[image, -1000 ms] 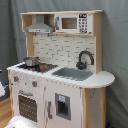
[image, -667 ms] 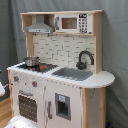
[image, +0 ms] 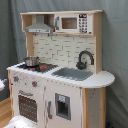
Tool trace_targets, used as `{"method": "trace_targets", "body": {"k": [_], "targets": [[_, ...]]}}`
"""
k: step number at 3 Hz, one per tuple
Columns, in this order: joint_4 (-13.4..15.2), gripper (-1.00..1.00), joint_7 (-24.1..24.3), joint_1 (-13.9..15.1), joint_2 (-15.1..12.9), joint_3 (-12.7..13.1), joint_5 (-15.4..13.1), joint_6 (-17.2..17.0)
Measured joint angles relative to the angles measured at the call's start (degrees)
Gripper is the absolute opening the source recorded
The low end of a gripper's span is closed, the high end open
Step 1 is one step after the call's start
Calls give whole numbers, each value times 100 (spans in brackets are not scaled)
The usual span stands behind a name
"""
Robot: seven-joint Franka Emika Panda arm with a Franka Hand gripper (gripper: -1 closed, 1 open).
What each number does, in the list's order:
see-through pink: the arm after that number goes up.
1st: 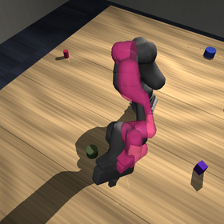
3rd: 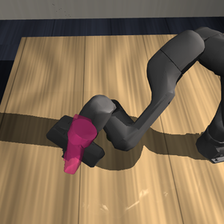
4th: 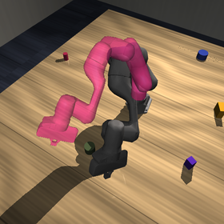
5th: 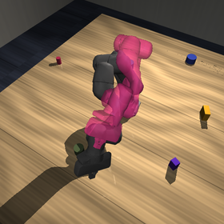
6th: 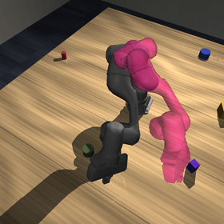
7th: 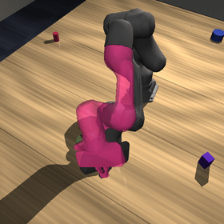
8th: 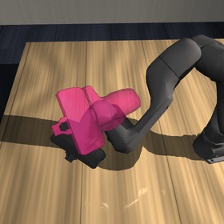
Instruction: Play with the kitchen
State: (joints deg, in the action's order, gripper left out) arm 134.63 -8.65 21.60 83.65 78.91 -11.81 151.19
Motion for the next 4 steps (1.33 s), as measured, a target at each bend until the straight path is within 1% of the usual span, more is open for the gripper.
{"method": "trace_targets", "body": {"k": [1,2,3,4], "targets": [[-177,100,-479,184,-175,-209,88,-7],[-531,100,-502,510,-612,-310,241,-25],[-965,100,-505,797,-938,-556,426,-130],[-1366,100,-501,1016,-1287,-743,577,-255]]}}
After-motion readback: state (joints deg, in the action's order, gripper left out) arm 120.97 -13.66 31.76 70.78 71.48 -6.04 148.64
